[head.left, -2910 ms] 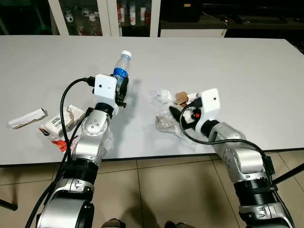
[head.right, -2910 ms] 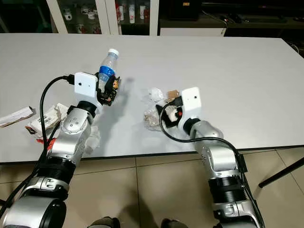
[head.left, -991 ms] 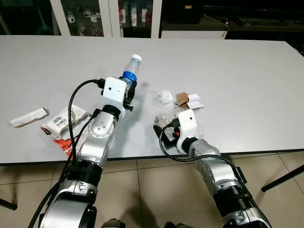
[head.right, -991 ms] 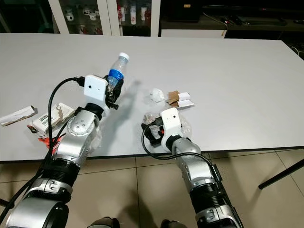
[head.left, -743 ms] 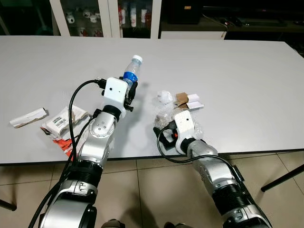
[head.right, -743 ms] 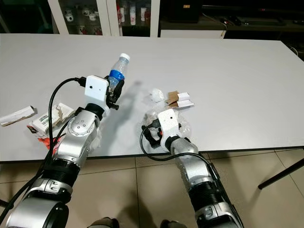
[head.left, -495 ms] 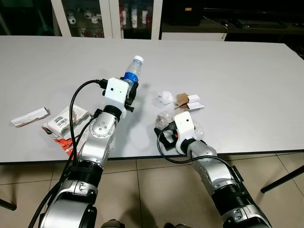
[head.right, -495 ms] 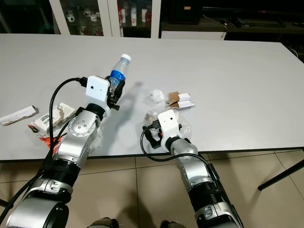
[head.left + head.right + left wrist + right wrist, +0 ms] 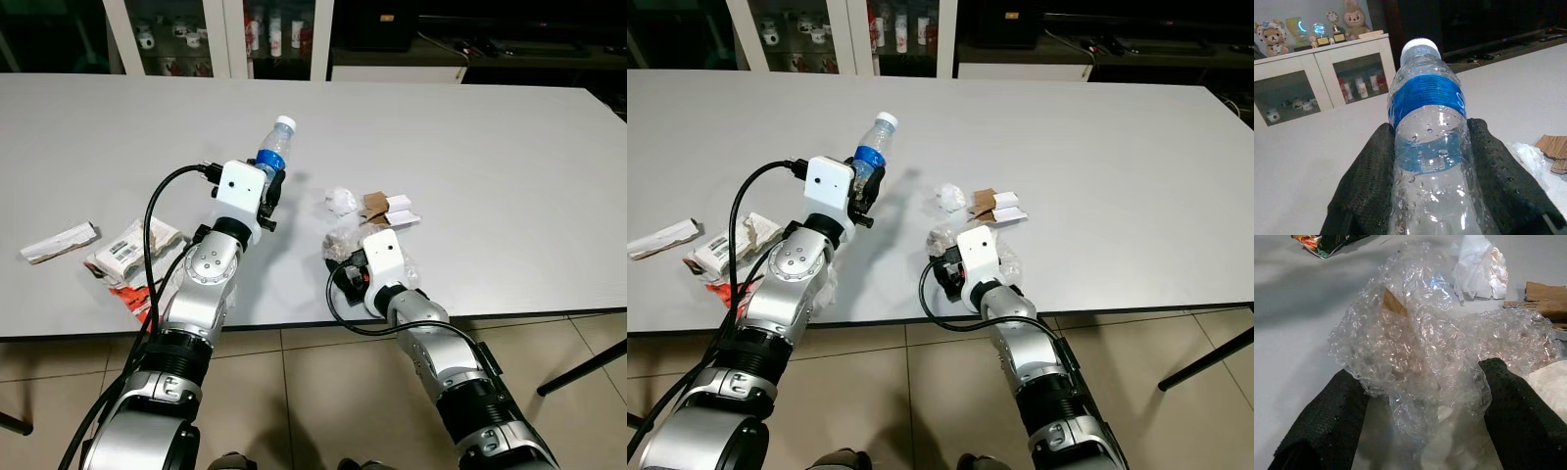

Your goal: Picking trash to rubbish bin

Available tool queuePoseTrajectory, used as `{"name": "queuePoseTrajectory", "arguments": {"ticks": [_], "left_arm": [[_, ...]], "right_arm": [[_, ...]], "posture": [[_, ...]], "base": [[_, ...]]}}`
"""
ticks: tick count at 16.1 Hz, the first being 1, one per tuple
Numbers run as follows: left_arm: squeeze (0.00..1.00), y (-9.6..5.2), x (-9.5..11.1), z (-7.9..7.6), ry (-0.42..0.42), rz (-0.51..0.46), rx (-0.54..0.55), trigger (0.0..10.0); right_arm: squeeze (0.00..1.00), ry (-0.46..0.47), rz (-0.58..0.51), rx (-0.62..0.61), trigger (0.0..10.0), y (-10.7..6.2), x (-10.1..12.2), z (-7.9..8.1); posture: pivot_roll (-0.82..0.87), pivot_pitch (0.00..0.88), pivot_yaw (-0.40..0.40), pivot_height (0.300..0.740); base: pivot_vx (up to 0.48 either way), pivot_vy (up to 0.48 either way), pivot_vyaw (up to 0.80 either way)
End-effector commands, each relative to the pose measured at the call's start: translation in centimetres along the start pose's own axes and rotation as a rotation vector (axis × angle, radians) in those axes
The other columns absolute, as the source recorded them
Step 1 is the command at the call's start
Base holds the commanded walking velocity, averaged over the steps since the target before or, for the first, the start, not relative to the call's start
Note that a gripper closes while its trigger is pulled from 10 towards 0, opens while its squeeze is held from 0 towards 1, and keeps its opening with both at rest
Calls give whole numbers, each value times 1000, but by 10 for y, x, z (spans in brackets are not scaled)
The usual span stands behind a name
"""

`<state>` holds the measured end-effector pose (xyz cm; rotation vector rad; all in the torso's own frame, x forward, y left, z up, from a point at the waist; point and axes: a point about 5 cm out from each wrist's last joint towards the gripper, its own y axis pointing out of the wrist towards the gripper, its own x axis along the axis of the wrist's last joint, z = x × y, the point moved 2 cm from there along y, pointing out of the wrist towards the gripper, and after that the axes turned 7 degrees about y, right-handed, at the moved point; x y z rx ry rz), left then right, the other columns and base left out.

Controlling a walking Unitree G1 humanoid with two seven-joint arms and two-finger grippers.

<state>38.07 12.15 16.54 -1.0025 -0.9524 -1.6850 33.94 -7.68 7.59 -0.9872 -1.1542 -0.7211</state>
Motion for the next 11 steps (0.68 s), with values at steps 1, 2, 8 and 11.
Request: {"name": "queuePoseTrajectory", "arguments": {"ticks": [1, 2, 8, 11], "left_arm": [[0, 0, 2, -3, 11, -2, -9, 10000], [0, 1, 2, -3, 11, -1, -9, 10000], [0, 1, 2, -4, 12, -1, -10, 10000], [0, 2, 3, -4, 13, -6, -12, 10000]], "right_arm": [[0, 9, 79, -13, 0, -3, -18, -4], [0, 10, 75, -14, 0, -2, -17, -4], [0, 9, 70, -25, 0, -2, -16, -5], [0, 5, 31, -32, 0, -1, -10, -6]], "posture": [[-2, 73, -51, 740], [-1, 72, -52, 740], [-2, 62, -47, 740], [-4, 55, -45, 740]], "base": [[0, 0, 0], [0, 0, 0], [0, 0, 0], [0, 0, 0]]}}
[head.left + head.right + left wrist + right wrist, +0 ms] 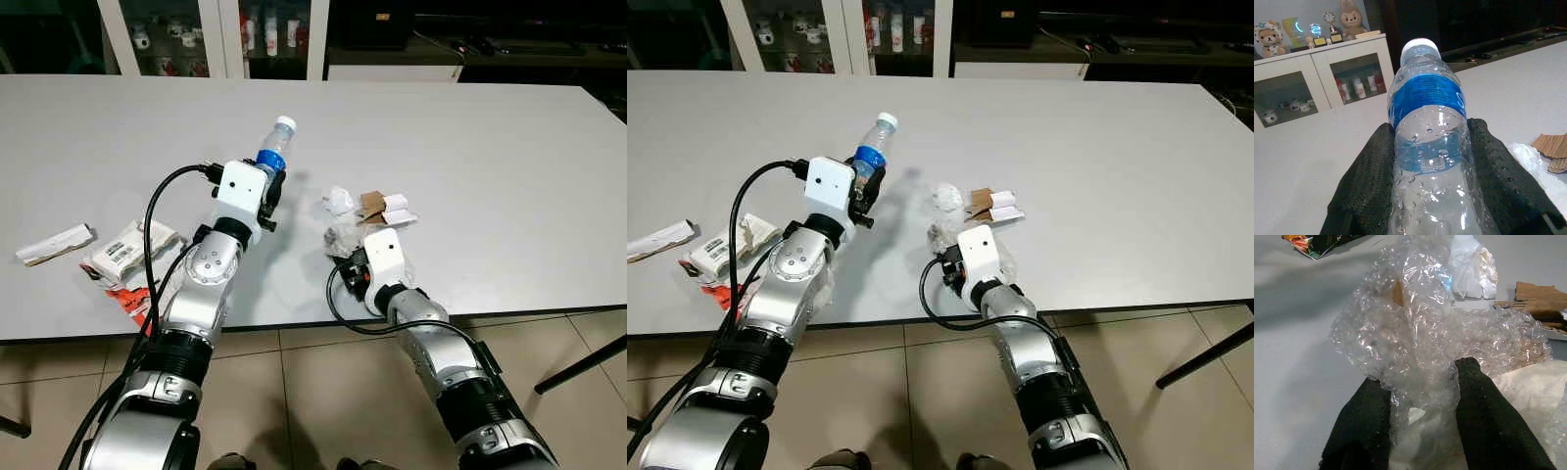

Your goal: Picking trash to rubbish bin

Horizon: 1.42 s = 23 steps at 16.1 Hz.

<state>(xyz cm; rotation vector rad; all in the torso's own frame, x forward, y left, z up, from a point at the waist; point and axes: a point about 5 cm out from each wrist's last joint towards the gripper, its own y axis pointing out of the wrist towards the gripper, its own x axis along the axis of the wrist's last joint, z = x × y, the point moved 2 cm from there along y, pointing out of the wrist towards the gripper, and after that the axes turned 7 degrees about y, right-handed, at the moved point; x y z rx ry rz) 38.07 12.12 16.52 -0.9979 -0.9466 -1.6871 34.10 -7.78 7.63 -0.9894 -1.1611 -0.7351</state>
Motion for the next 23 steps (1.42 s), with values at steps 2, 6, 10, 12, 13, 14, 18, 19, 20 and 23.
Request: {"name": "queuePoseTrajectory", "arguments": {"ticks": [2, 6, 10, 12, 13, 14, 18, 19, 20, 23], "left_arm": [[0, 1, 3, -4, 6, -7, -11, 10000], [0, 0, 2, -5, 4, -6, -13, 10000], [0, -1, 1, -5, 5, -7, -14, 10000], [0, 0, 1, -6, 4, -7, -16, 10000], [0, 0, 1, -7, 3, -7, -17, 10000], [0, 0, 1, -7, 2, -7, -16, 10000], [0, 0, 1, -4, -38, -8, 22, 10000], [0, -1, 1, -3, -45, -11, 31, 10000], [0, 0, 2, -2, -47, -16, 38, 10000], [0, -1, 5, -2, -56, -31, 58, 10000]], "right_arm": [[0, 15, -7, -32, 0, -2, -1, -6], [0, 20, -38, -37, 0, 0, 7, -7], [0, 15, -49, -36, 0, 0, 8, -7], [0, 16, -54, -40, 0, 0, 9, -7], [0, 15, -53, -43, 0, 0, 9, -7], [0, 11, -54, -53, 0, 0, 10, -9], [0, 35, -230, -154, 10000, -1, 51, -24], [0, 42, -268, -165, 10000, -2, 59, -26], [0, 65, -360, -194, 10000, -7, 76, -31], [0, 107, -600, -260, 10000, -26, 118, -46]], "posture": [[-6, 41, -43, 740], [-5, 30, -44, 740], [-5, 17, -43, 740], [-6, 12, -40, 740], [-6, 10, -41, 740], [-4, 9, -42, 740], [-4, 17, -41, 740], [-4, 19, -42, 740], [-4, 24, -45, 740], [-8, 32, -45, 740]], "base": [[0, 0, 0], [0, 0, 0], [0, 0, 0], [0, 0, 0], [0, 0, 0], [0, 0, 0], [0, 0, 0], [0, 0, 0], [0, 0, 0], [0, 0, 0]]}}
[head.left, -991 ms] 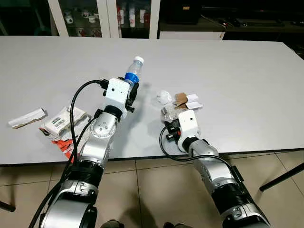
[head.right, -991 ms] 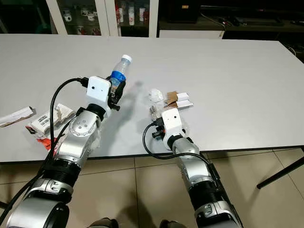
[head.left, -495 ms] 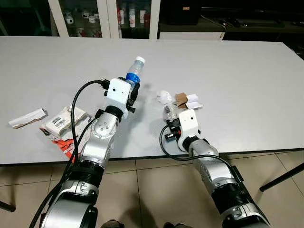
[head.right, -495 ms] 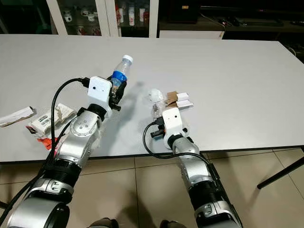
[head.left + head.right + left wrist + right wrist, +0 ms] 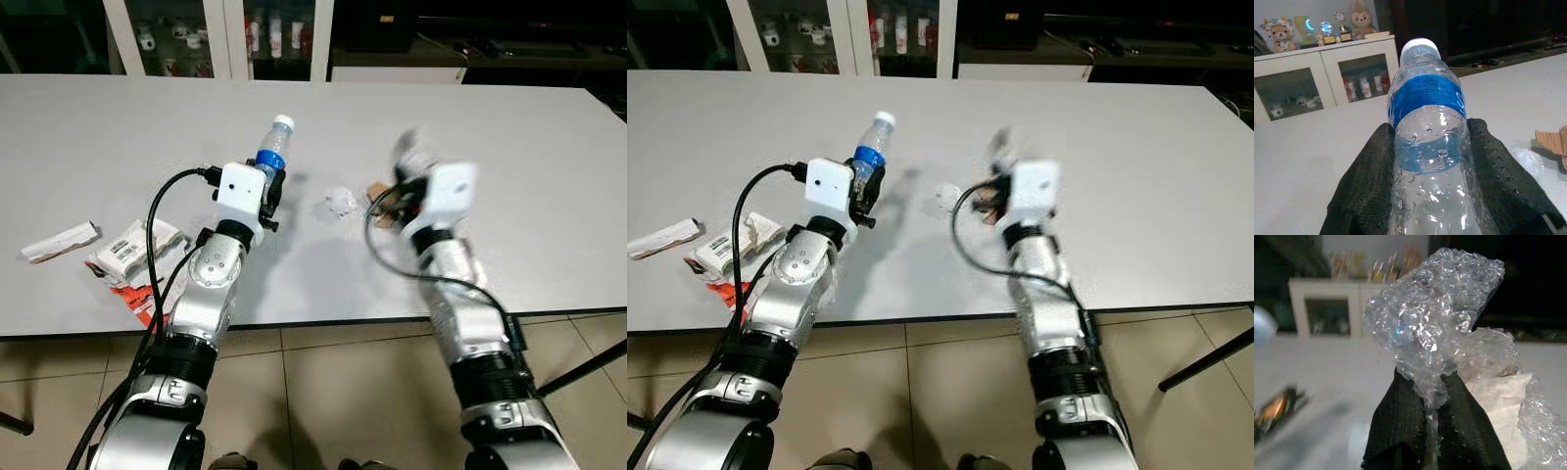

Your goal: Picking trash to rubbish bin

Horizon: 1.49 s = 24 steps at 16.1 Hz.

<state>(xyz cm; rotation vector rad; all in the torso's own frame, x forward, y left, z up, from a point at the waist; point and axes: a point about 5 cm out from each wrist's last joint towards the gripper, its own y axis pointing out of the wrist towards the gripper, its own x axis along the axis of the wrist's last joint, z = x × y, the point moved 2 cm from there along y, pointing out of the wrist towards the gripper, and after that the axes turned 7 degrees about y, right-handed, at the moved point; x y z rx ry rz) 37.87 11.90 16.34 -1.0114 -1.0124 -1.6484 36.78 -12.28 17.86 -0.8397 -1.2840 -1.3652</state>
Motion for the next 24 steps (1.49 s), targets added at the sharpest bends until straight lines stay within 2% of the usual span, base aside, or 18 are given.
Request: {"name": "queuePoseTrajectory", "arguments": {"ticks": [1, 4, 7, 9, 15, 24], "left_arm": [[0, 1, 5, 0, -15, -26, 20, 10000], [0, 0, 8, -5, -58, -45, 67, 10000], [0, -2, 15, -10, -111, -97, 115, 10000], [0, -3, 21, -11, -128, -139, 141, 10000], [0, -4, 8, -8, -81, -86, 151, 10000], [0, -5, 9, -16, -101, -94, 142, 10000]], "right_arm": [[0, 24, -89, -13, 10000, 3, 18, -3], [0, 42, -89, -36, 10000, -3, 7, -10], [0, 54, -78, -27, 10000, -11, -5, -6], [0, 61, -66, -55, 10000, -13, -12, -11], [0, 54, -47, -59, 10000, -15, -20, -14], [0, 53, -26, -51, 10000, -16, -25, -12]], "posture": [[-8, 33, -47, 740], [2, 39, -49, 740], [2, 43, -48, 740], [1, 42, -46, 740], [0, 38, -49, 740], [-5, 30, -58, 740]], "base": [[0, 0, 0], [0, 0, 0], [0, 0, 0], [0, 0, 0], [0, 0, 0], [0, 0, 0]]}}
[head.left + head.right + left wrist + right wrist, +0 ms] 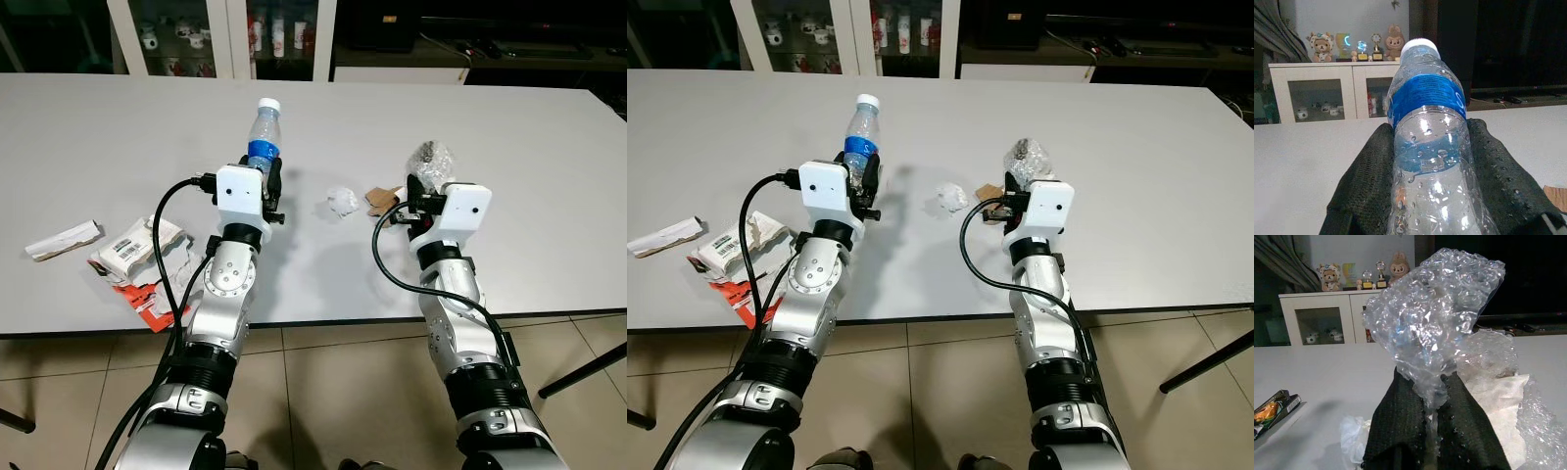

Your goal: Picking trash to rubbish bin

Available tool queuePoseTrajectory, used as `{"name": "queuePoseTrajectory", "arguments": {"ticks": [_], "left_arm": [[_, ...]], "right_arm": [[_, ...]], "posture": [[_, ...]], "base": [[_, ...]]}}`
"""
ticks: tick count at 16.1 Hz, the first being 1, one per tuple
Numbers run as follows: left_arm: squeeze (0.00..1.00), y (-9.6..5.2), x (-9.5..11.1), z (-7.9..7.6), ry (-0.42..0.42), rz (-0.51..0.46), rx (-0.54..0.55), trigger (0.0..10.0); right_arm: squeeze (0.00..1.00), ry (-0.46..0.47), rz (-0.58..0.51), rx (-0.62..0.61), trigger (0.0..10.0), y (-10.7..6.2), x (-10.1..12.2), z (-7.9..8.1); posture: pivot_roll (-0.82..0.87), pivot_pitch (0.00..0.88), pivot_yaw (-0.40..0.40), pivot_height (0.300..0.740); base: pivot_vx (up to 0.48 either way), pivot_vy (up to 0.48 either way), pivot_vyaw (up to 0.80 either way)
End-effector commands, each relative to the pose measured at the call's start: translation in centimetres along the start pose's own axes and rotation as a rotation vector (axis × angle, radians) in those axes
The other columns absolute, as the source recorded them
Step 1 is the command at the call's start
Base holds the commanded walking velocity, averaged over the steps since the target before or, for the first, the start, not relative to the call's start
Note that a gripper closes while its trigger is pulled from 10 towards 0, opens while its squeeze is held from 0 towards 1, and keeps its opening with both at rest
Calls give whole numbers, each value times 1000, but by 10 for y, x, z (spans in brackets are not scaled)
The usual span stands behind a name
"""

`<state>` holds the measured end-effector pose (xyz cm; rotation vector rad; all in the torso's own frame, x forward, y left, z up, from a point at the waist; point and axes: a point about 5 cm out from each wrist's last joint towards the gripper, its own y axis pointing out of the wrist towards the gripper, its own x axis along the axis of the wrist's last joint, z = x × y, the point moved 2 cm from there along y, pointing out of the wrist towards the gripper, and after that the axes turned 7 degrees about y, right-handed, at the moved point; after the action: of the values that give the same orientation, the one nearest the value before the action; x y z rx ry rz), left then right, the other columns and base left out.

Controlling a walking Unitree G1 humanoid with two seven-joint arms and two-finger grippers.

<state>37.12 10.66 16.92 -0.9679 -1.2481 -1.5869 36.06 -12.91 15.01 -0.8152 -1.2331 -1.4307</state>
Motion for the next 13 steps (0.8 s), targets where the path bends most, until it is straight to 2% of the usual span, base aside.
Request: {"name": "queuePoseTrajectory", "arguments": {"ticks": [1, 13], "left_arm": [[0, -3, -3, -4, 0, 3, -8, 10000], [0, -3, -4, -10, 11, 12, -32, 10000]], "right_arm": [[0, 4, -3, -6, 10000, -1, 0, -1], [0, 16, 13, -8, 10000, -1, -3, 1]], "posture": [[-3, 22, -57, 740], [-7, 0, -51, 740]], "base": [[0, 0, 0], [-273, 0, 0]]}}
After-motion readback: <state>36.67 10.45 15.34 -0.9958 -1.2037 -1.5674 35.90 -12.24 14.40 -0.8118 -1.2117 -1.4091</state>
